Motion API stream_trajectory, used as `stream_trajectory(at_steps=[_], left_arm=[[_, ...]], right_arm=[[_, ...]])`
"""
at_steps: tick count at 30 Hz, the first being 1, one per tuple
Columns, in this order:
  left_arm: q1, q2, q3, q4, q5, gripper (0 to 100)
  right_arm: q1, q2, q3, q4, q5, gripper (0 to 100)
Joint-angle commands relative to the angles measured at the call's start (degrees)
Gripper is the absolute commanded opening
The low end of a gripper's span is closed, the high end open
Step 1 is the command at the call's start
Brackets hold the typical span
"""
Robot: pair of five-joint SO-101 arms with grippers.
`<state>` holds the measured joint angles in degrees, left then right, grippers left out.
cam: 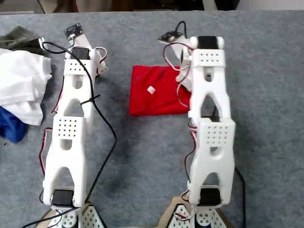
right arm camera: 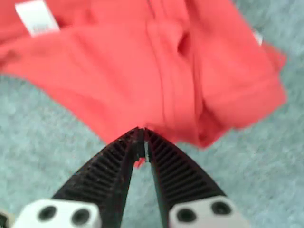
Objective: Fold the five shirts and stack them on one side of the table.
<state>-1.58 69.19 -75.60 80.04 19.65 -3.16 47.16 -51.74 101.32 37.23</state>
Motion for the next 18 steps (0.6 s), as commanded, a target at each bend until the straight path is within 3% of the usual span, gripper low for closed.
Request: stream_trajectory(at_steps=[1,9,18], left_arm=[[-0.4,-0.7,-3.2,-1.0,0.3,2],[-0.3,-0.7,-3.2,-1.0,0.3,2],[-0.3,-0.7,-3.2,-1.0,0.3,2]], right_arm=[[1.5,-8.4,7.3,1.0,2.3,0.5],[5.4,-17.5,20.0,-3.7,4.1,0.5],[-4.3,-12.1,6.7,-14.6,0.4,0.5]])
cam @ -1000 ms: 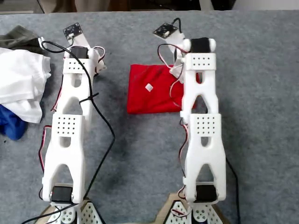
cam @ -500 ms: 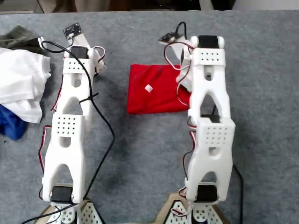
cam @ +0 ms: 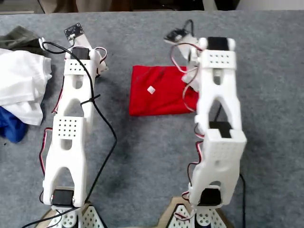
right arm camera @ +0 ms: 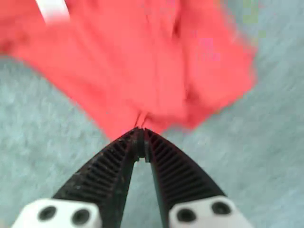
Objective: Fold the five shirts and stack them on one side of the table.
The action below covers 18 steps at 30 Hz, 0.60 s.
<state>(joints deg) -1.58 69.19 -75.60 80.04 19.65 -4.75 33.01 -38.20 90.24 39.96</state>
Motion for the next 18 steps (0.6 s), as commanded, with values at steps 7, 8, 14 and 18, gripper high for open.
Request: stream_trajectory(at_steps=[7,8,14,18], left_arm=[[-0.4,-0.7,-3.2,-1.0,0.3,2],[-0.4,-0.7,-3.2,-1.0,0.3,2],[-0.2,-0.7,-3.2,-1.0,0.3,2],[-0.2,-0.7,-3.2,-1.0,0.3,2]], right_arm=[[-5.8,20.2,-24.8,-5.9,-9.4,0.5],[-6.0,22.5,-27.5,-5.6,-10.3,0.5],[-6.5,32.6,-42.1,-2.5,-12.0,0.5],[-6.5,35.5,-46.2,3.1,-10.7,0.5]])
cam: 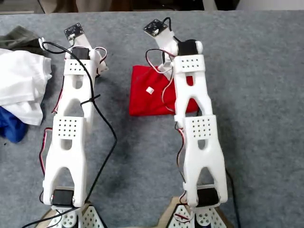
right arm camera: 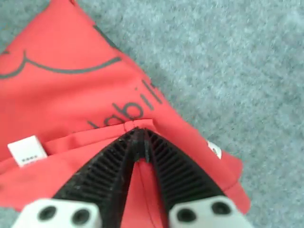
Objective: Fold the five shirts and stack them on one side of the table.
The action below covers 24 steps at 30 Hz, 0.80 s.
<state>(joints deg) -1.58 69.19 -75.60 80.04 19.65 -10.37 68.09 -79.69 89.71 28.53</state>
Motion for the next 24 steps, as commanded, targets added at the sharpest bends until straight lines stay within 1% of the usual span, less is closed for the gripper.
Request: stream_trajectory(at_steps=[1,5,11,19,24], left_arm=[[-0.2,-0.7,-3.2,-1.0,0.3,2],[-0.2,-0.7,-3.2,-1.0,0.3,2],[-0.2,-0.7,-3.2,-1.0,0.2,2],[-0.3,-0.7,-3.2,-1.1,0.2,2],[-0.3,-0.7,-3.2,-1.1,0.2,2]], right_arm=[[-0.9,0.6,-5.0,5.7,1.7,0.5],[-0.6,0.5,-5.1,12.1,3.6,0.5],[1.1,-2.8,-1.4,12.7,4.0,0.5],[1.7,-17.8,24.6,12.7,8.4,0.5],[4.5,-26.1,36.4,12.7,9.3,0.5]])
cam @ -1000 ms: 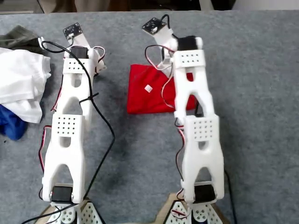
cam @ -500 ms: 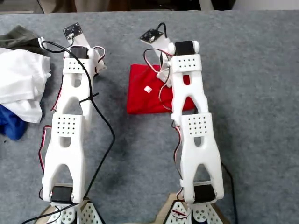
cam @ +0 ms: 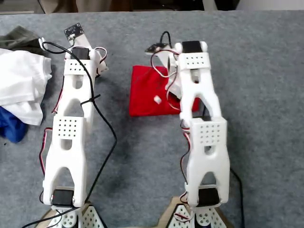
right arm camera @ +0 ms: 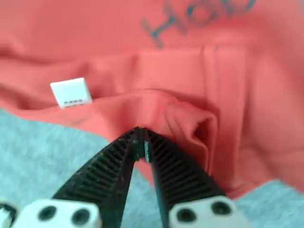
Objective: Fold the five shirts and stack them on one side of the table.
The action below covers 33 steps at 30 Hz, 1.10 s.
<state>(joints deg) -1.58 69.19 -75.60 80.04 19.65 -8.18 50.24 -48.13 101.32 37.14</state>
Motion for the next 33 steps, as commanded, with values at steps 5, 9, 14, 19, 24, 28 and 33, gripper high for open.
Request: stream_trajectory(at_steps=[5,9,14,19,24,28,33], left_arm=[[-0.3,-0.7,-3.2,-1.1,0.2,2],[-0.3,-0.7,-3.2,-1.1,0.2,2],[-0.3,-0.7,-3.2,-1.1,0.2,2],[-0.3,-0.7,-3.2,-1.1,0.2,2],[-0.3,-0.7,-3.2,-1.1,0.2,2],[-0.3,-0.7,-3.2,-1.1,0.2,2],[-0.3,-0.7,-3.2,-1.1,0.2,2]], right_arm=[[5.2,-14.5,15.9,1.1,1.5,0.5],[6.6,-19.3,26.1,0.6,2.6,0.5],[6.5,-26.7,25.0,-3.1,2.3,0.5],[2.1,-23.1,12.9,-9.8,1.9,0.5],[-2.0,-9.4,-3.6,-10.5,-1.5,0.5],[-2.3,4.0,-17.8,-12.0,-5.2,0.5],[-2.0,16.0,-33.2,-5.5,-6.0,0.5]])
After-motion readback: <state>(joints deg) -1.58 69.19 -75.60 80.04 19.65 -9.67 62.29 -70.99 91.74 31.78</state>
